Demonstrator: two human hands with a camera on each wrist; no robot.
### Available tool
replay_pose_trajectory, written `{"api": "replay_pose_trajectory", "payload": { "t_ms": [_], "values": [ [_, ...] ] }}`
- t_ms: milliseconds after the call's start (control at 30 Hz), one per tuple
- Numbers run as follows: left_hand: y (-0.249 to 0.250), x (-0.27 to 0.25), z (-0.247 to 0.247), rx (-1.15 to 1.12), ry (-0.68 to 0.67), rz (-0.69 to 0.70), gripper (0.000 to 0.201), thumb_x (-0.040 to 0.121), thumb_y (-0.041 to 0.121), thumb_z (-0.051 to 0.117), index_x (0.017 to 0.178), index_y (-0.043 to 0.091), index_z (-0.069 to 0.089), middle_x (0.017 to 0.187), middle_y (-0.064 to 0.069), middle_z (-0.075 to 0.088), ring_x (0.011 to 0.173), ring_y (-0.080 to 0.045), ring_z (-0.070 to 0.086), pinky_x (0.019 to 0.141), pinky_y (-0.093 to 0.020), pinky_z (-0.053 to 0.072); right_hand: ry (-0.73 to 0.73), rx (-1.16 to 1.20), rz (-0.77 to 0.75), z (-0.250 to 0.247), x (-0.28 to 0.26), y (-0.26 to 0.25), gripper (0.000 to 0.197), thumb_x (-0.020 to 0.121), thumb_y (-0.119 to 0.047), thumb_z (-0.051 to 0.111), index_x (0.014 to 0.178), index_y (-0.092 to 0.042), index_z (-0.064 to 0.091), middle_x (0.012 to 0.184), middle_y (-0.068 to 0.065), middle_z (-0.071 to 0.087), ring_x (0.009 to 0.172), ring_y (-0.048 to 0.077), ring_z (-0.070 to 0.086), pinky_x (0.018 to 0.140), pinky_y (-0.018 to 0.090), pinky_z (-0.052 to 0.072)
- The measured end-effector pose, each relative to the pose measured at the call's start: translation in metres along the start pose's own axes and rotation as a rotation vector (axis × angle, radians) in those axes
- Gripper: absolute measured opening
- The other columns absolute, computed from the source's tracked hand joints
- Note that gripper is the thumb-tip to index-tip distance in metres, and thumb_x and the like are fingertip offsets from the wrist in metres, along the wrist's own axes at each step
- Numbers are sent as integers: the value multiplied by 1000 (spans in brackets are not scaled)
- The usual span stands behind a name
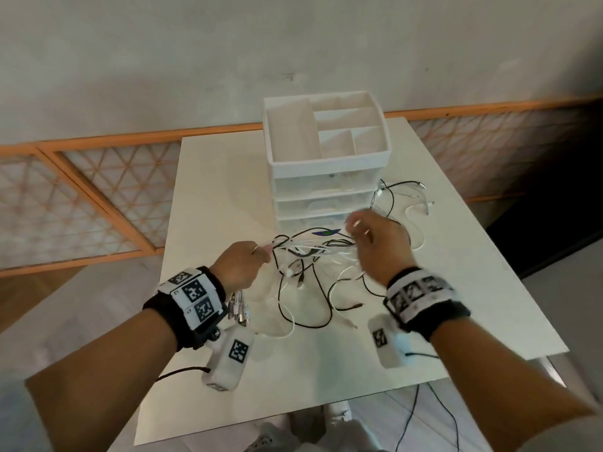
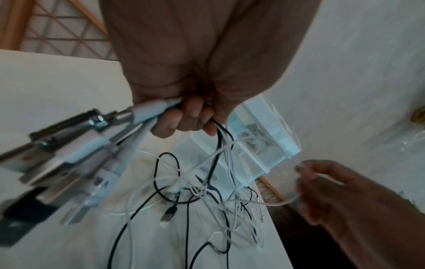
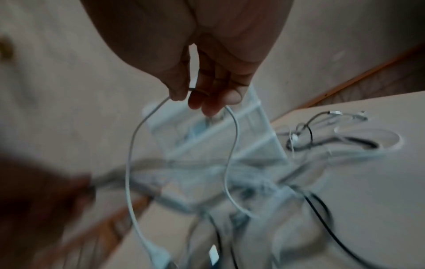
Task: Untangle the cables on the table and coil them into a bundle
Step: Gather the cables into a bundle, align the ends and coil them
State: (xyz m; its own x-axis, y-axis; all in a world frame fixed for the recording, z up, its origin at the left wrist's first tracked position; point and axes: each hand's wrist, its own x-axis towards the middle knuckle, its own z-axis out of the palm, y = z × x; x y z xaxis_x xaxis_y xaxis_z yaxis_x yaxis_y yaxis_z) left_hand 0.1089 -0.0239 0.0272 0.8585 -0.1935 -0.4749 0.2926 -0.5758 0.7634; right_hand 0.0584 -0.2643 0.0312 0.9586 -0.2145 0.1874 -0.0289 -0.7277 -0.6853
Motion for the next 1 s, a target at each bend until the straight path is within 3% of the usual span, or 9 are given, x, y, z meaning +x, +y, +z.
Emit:
{"api": "replay_pose_trajectory", "payload": {
  "t_ms": [33,100,233,433,567,633,700,867,1000],
  "values": [
    [5,-3,-1,-37,-13,-16,40,101,38,45,83,6,58,62,-3,36,54,-18,29,51,-29,26,75,34,6,-19,10,-7,12,96,-13,58,93,-19,68,69,-3,63,59,13,53,59,7,38],
    [14,-7,-3,-130,-22,-47,48,101,47,39,83,6,59,58,2,31,52,-15,26,49,-26,24,226,107,-25,-56,28,-23,13,98,-25,58,98,-19,69,66,-3,63,53,7,52,55,4,35],
    [27,-9,-6,-409,-1,-76,37,104,30,40,76,10,52,51,5,34,40,-9,26,41,-22,24,372,362,-60,-101,48,-49,15,98,-27,55,104,-23,69,63,-9,60,48,3,50,52,24,42],
    [77,-13,-20,-694,94,13,35,105,24,36,76,13,51,58,2,44,37,-7,28,38,-20,27,103,327,-88,-77,29,-42,13,97,-23,60,102,-27,71,57,-4,57,48,10,47,52,22,39],
    [109,-21,-16,-649,128,115,35,104,24,37,74,13,52,78,-11,71,47,-12,45,44,-24,37,-18,292,-124,-50,12,-39,16,96,-20,61,100,-29,74,60,9,60,58,34,54,55,37,47],
    [115,-23,-5,-547,135,167,33,103,21,39,74,12,51,81,-14,72,51,-15,45,47,-26,37,-25,287,-145,-46,13,-44,15,96,-20,61,101,-26,74,63,10,62,60,30,56,59,35,49],
    [114,-23,6,-478,130,192,32,103,19,39,74,11,52,71,-10,70,51,-16,41,48,-29,36,5,292,-164,-47,16,-50,13,95,-21,62,99,-25,74,58,2,58,57,24,53,59,29,46],
    [99,-25,16,-511,25,201,32,102,16,39,76,8,55,59,-6,53,57,-21,43,59,-32,39,69,263,-203,-58,26,-57,11,96,-26,62,96,-23,73,57,-9,53,50,7,45,54,11,35],
    [97,-31,14,-611,-44,188,30,103,13,37,79,5,55,52,-4,44,56,-26,51,66,-35,50,189,316,-232,-62,30,-60,8,95,-22,63,95,-22,71,65,-13,59,57,4,51,57,12,40]
  ]
}}
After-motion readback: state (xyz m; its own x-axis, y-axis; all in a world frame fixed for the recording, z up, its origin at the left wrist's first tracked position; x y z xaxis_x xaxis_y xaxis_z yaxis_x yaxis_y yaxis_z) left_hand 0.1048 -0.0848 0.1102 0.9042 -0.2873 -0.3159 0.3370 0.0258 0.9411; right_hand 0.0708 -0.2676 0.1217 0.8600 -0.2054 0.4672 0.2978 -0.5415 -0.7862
